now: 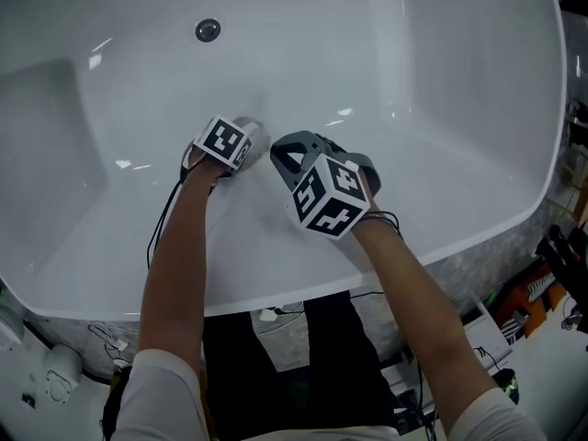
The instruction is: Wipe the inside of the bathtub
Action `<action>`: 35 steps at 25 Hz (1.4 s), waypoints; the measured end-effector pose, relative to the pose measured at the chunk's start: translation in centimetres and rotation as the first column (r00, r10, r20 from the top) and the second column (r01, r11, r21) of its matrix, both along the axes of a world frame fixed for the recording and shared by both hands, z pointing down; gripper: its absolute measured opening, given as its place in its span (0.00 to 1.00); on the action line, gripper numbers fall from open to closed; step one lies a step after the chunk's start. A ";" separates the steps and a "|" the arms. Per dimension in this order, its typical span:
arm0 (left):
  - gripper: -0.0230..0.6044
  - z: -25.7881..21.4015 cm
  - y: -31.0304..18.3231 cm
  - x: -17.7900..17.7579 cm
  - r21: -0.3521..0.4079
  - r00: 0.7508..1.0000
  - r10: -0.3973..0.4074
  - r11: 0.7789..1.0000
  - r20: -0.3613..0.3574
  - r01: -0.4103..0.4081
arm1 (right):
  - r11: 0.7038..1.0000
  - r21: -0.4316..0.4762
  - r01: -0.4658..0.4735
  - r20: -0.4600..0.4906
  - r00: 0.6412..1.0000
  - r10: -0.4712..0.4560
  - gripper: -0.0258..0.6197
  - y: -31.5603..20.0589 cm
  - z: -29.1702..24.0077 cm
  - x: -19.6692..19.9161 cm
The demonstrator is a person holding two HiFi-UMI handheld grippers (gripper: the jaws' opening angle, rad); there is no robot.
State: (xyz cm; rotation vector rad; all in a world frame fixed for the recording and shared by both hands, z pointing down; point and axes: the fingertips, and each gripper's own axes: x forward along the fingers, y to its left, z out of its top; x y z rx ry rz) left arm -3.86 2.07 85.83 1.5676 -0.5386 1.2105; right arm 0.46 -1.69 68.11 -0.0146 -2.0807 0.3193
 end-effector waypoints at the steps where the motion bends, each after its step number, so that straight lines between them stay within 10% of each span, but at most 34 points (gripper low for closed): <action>1: 0.19 0.2 -0.3 0.9 0.003 1.000 0.010 1.000 -0.001 -0.010 | 1.000 0.007 -0.001 -0.003 1.000 0.001 0.07 -0.4 0.0 0.9; 15: 0.19 1.6 -4.5 13.3 0.014 0.996 0.092 0.996 -0.016 -0.092 | 0.998 0.055 -0.003 -0.057 0.998 0.007 0.07 -5.9 0.8 17.2; 35: 0.19 1.0 -7.5 21.0 0.046 0.985 0.113 0.993 -0.132 -0.108 | 0.990 0.111 -0.092 -0.106 0.989 0.104 0.07 -8.2 -0.9 23.2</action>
